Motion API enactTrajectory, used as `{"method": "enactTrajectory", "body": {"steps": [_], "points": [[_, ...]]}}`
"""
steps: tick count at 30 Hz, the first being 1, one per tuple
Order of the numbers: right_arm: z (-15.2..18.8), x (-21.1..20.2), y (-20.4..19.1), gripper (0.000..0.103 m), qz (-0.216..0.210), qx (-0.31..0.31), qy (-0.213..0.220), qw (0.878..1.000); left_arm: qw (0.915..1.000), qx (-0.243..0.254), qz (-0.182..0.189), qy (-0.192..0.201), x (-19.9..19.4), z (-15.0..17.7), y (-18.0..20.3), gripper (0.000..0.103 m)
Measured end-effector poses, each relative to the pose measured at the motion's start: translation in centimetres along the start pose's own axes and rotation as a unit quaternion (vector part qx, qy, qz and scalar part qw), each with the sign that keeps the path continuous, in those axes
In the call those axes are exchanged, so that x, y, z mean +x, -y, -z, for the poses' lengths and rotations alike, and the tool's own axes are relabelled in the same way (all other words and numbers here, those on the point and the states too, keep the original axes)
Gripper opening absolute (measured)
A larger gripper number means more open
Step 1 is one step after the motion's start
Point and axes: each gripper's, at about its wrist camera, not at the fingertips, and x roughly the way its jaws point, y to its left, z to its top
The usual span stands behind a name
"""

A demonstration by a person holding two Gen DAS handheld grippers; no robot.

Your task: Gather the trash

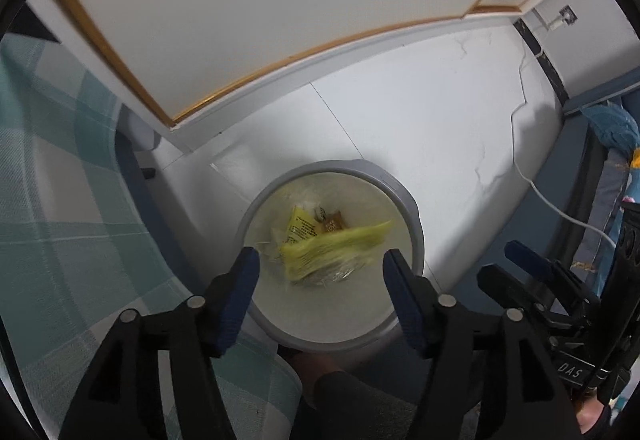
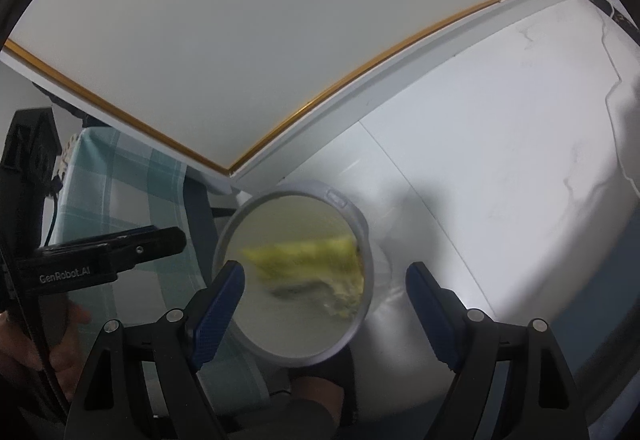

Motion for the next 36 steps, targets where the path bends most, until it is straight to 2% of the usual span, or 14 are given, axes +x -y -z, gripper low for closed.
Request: {"method": "enactTrajectory", "body": {"steps": [5,7,9,14,25,36], "points": [[0.2,-1.1,-0.3,0.083,-0.003,-0.001,0.006,1.000,0.9996,-0.010,-0.004,0.025,-1.3,0.7,-0.4,0.061],[0.3,-1.9,-0.6,0.083,-0.006,-0.004,0.011,1.000,0.9991,-0.006,-0.014,0.040,-2.2,1.1,-0.3,0.065],[0.2,-2.7,-0.8,0.087,-0.008,-0.006,0.015,1.000,0.9981,-0.002,-0.021,0.057,-2.9,1.5,-0.1,0.068],[0.6,-4.8,-1.9,0.090,-0.018,-0.010,0.027,0.999,0.9959,0.003,-0.030,0.085,-4.8,2.5,-0.3,0.069],[1.2,-7.7,-4.4,0.096,-0.025,-0.032,0.042,0.998,0.9928,-0.005,-0.035,0.115,-7.3,4.0,-0.6,0.069],[1.7,-8.9,-4.6,0.097,-0.019,-0.034,0.051,0.998,0.9914,-0.006,-0.036,0.126,-8.1,4.8,-0.8,0.069]]}}
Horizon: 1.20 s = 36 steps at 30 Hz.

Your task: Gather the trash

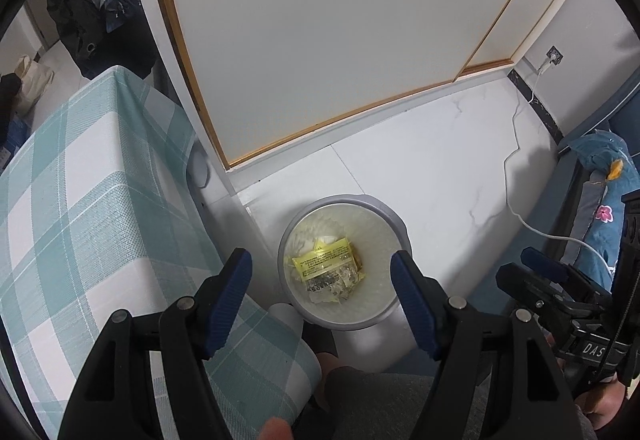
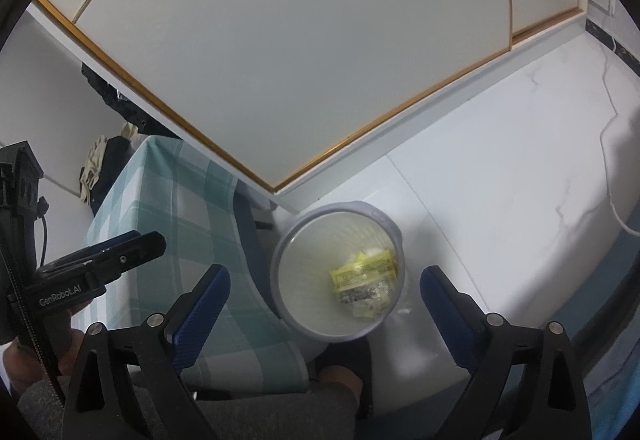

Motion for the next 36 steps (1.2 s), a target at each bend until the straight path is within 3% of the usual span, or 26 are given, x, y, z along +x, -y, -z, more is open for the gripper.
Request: {"method": "enactTrajectory", "body": {"steps": [36], "points": [[0.30,-0.48,-0.03,0.098,0.012,0.008,0.010,1.000,1.0000,-0.007,-0.002,0.003,-0.60,0.26,-0.21,0.069]]}}
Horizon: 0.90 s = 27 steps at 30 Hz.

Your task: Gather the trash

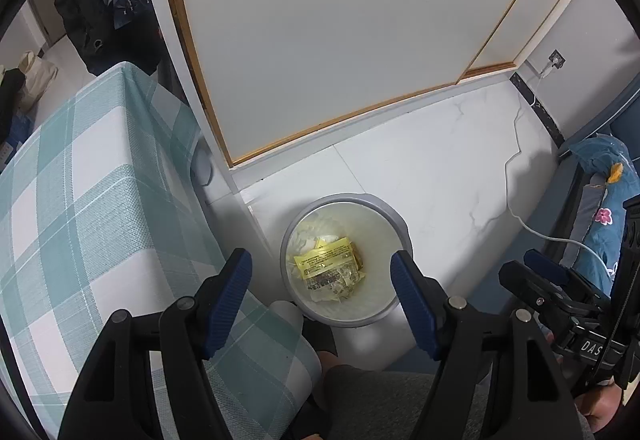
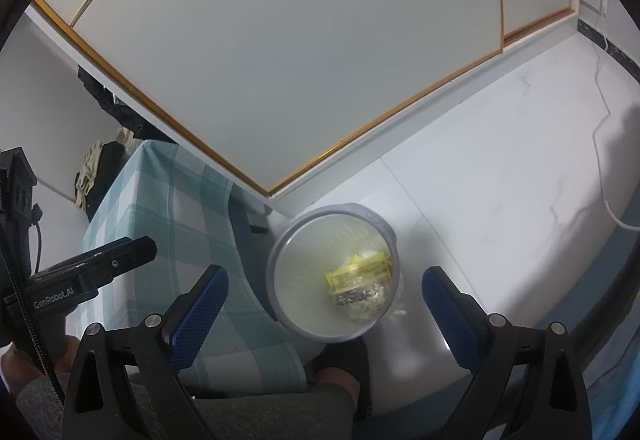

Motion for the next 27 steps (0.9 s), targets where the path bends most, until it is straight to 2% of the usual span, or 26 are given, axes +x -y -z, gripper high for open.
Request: {"method": "enactTrajectory", "body": {"steps": [27], "points": [[0.09,-0.19,-0.31,0.098,0.008,-0.002,0.005,1.000,1.0000,0.005,-0.008,0.000,-0.46,0.00,0.26,0.069]]}}
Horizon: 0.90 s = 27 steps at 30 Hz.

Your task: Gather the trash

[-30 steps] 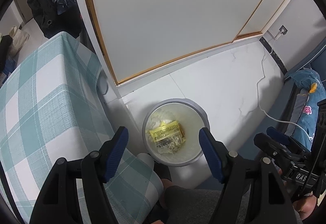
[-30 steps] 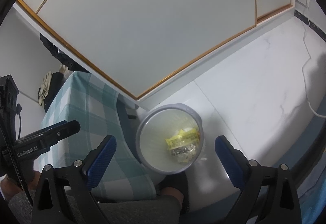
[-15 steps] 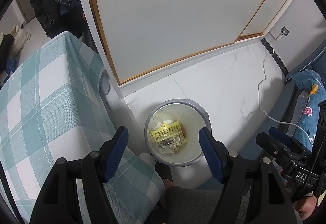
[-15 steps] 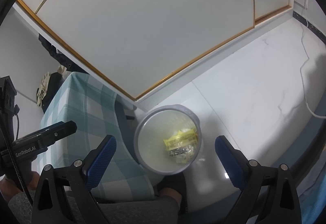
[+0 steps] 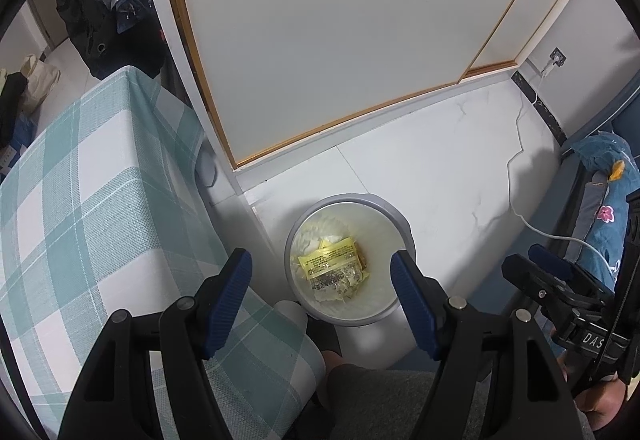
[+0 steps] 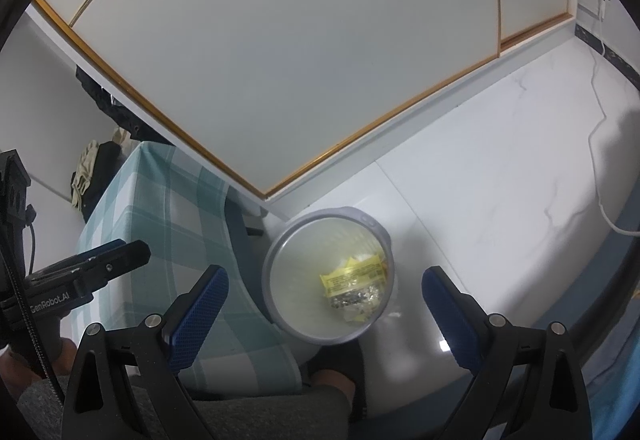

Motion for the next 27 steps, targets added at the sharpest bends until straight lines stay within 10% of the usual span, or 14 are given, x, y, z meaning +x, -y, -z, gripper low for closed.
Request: {"method": "enactTrajectory", "body": {"steps": [27], "points": [[0.13,-0.03,-0.20,0.098,0.006,-0.003,0.000,1.000,0.9999,-0.008,-0.005,-0.006,-0.11,-0.07,-0.30,0.069]]}}
